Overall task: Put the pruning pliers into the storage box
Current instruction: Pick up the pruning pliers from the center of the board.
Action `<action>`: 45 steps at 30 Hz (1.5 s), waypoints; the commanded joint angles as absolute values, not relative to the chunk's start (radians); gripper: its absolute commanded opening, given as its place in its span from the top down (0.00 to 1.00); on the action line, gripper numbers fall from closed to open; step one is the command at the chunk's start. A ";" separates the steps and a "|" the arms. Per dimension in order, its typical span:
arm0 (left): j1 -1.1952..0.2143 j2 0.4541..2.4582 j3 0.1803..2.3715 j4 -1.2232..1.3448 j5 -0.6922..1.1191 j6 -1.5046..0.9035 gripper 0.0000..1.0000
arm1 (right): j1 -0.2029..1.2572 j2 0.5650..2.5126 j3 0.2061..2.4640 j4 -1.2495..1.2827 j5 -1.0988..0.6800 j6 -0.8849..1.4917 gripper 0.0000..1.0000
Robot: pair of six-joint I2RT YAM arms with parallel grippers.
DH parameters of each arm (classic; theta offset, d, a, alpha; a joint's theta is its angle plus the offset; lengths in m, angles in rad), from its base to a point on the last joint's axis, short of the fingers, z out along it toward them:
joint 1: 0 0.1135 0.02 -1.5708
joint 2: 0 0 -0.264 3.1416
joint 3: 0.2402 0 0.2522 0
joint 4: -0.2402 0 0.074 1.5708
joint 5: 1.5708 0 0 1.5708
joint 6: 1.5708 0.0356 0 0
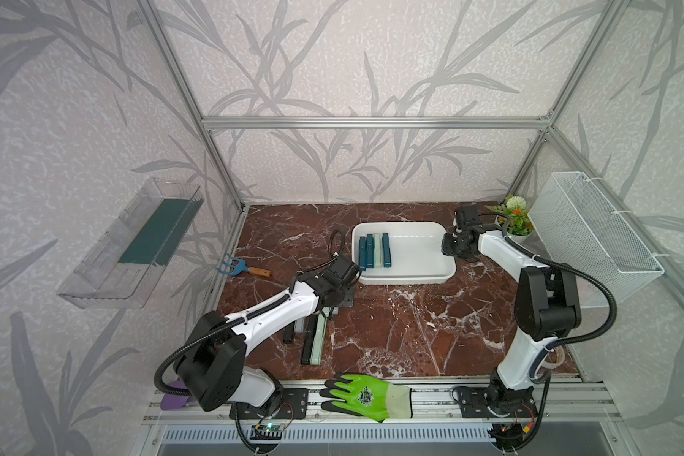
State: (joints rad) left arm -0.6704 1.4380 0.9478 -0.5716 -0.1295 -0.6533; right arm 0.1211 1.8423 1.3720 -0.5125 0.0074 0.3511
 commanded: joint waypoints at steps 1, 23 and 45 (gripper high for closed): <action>-0.673 1.462 0.938 -0.566 -0.162 -0.699 0.49 | 0.117 1.852 1.369 -0.498 -0.009 0.361 0.65; -0.676 1.587 0.943 -0.523 -0.178 -0.750 0.49 | 0.111 1.862 1.371 -0.491 -0.024 0.379 0.66; -0.668 1.590 0.936 -0.546 -0.226 -0.753 0.49 | 0.110 1.870 1.378 -0.492 -0.041 0.394 0.66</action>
